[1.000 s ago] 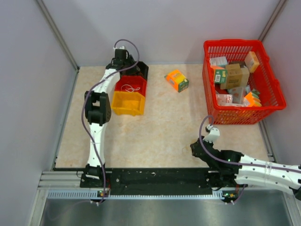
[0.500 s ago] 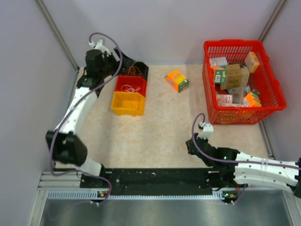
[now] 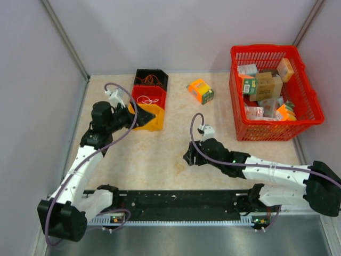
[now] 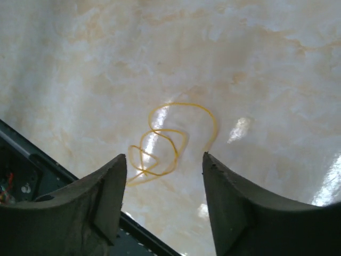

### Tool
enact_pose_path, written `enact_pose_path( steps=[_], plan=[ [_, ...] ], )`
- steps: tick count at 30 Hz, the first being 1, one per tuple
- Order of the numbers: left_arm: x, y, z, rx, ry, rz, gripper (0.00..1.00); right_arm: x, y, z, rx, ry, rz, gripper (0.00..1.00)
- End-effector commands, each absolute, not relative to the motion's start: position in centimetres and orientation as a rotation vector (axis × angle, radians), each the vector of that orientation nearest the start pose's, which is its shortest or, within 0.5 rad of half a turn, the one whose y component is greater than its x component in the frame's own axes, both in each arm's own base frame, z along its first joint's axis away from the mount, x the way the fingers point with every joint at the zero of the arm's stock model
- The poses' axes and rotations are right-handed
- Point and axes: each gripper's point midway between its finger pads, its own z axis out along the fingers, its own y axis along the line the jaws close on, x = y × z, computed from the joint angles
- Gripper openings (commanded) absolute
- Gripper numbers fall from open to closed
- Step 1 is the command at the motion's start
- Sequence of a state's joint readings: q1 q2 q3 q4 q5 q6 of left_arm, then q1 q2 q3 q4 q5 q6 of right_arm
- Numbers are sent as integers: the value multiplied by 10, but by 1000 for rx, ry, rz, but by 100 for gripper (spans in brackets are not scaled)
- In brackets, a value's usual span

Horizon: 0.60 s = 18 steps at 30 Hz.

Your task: Untangle the cables

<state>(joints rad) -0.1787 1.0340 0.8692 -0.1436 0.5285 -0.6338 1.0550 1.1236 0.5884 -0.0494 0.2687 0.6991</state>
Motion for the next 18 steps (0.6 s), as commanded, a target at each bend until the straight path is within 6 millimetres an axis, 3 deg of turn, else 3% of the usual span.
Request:
enact_pose_path(
  steps=[1,4,10,13,18],
  plan=[
    [267,-179,251,120,1989,-1055,86,171,280,105,-342,2230,826,65],
    [252,-201,223,201,2084,-1014,83,164,257,108,-372,2204,776,75],
    [227,-244,152,397,2317,-768,81,171,195,157,-221,2073,622,78],
    [216,-251,124,487,2429,-573,82,172,165,170,-107,1995,593,78],
    [196,-246,91,596,2555,-213,88,170,137,164,32,1933,594,78]
  ],
)
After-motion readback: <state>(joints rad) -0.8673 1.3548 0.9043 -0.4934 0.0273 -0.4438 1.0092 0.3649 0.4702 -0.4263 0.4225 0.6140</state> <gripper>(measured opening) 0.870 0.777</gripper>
